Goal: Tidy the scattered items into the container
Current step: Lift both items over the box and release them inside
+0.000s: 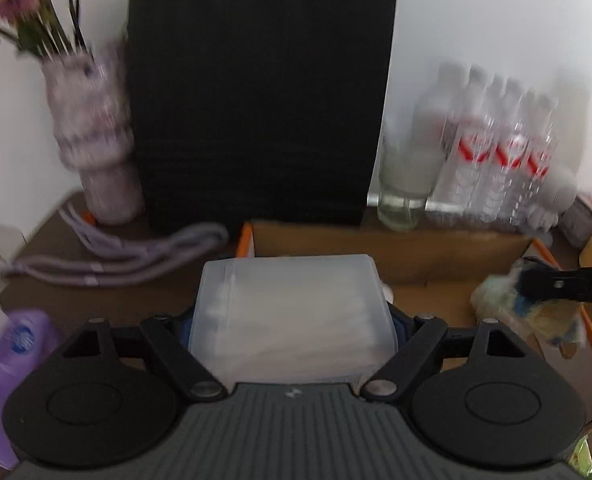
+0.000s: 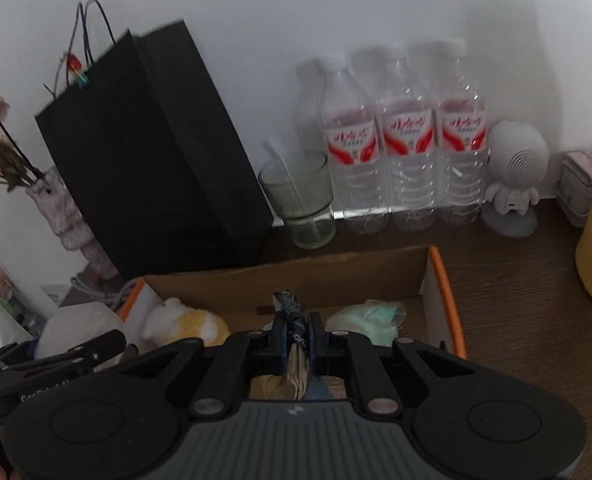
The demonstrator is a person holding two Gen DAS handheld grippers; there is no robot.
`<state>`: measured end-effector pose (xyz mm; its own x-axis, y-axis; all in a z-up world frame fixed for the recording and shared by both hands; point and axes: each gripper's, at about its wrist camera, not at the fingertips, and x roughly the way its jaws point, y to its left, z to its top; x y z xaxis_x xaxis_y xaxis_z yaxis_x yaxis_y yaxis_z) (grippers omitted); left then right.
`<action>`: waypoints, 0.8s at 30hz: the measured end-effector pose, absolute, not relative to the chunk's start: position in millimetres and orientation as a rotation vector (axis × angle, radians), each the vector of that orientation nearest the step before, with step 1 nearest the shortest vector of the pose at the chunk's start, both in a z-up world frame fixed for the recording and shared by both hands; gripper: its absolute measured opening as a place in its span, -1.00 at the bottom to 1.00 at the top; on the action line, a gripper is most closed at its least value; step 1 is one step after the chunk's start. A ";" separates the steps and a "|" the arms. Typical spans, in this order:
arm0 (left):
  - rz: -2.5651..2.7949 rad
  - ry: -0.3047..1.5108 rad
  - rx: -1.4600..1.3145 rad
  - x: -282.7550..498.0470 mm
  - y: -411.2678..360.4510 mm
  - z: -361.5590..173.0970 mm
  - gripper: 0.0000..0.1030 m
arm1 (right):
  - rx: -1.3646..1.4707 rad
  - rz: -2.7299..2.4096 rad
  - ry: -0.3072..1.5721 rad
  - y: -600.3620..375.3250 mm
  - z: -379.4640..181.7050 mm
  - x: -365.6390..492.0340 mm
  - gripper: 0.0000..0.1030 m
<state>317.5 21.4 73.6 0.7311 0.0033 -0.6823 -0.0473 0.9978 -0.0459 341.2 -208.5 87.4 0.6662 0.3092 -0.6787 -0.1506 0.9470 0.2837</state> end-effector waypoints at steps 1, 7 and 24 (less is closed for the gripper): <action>0.023 0.778 -0.072 321.3 22.4 68.0 0.63 | 0.210 0.258 0.831 -201.1 78.1 348.8 -0.83; 0.005 0.816 0.011 336.4 12.6 60.0 0.51 | 0.134 0.200 0.902 -176.4 49.0 375.5 -0.76; 0.023 0.836 -0.017 331.1 8.2 94.0 0.99 | 0.195 0.173 0.879 -209.0 88.9 362.0 0.21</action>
